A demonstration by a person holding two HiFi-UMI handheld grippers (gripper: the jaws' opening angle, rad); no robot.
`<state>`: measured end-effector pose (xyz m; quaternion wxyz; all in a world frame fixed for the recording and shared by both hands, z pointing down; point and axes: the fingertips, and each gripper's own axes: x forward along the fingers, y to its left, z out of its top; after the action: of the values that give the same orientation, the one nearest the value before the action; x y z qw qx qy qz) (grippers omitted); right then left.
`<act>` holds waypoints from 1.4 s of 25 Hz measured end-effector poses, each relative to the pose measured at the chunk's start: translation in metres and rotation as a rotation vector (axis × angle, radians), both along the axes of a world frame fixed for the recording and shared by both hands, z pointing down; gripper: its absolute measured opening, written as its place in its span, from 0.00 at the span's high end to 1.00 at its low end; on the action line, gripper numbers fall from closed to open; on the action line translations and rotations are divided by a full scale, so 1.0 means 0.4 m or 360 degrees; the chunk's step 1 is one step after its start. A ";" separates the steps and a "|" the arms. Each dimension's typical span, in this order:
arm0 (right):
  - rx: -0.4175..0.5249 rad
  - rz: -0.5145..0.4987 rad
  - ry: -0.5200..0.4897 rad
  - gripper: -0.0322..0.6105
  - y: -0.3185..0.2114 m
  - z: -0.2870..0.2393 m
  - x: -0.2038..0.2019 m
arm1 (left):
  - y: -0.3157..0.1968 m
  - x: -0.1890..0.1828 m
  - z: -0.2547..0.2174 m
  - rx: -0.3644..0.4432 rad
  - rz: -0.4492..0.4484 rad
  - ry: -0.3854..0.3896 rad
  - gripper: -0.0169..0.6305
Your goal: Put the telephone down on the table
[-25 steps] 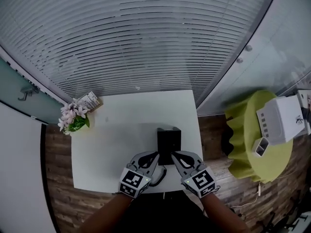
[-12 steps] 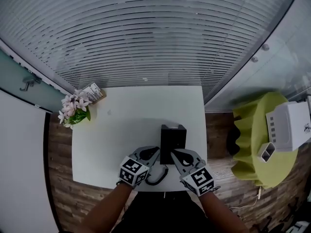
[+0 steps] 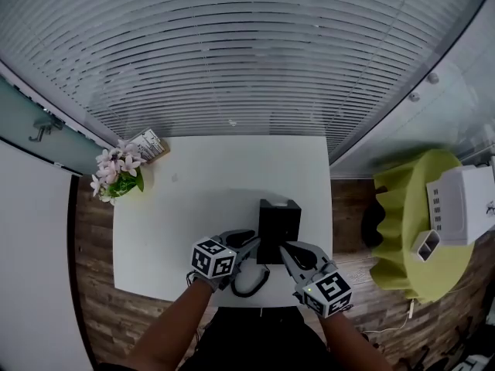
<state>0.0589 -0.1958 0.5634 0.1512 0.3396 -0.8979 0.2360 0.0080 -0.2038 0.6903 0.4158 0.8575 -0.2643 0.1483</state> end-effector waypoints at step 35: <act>-0.0049 0.0029 0.0019 0.92 0.046 0.013 0.053 | -0.011 0.069 -0.051 -0.0157 0.0074 0.0195 0.85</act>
<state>0.0801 -0.1773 0.5686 0.1595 0.3467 -0.8901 0.2492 0.0354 -0.2080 0.6698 0.4693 0.8494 -0.2108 0.1180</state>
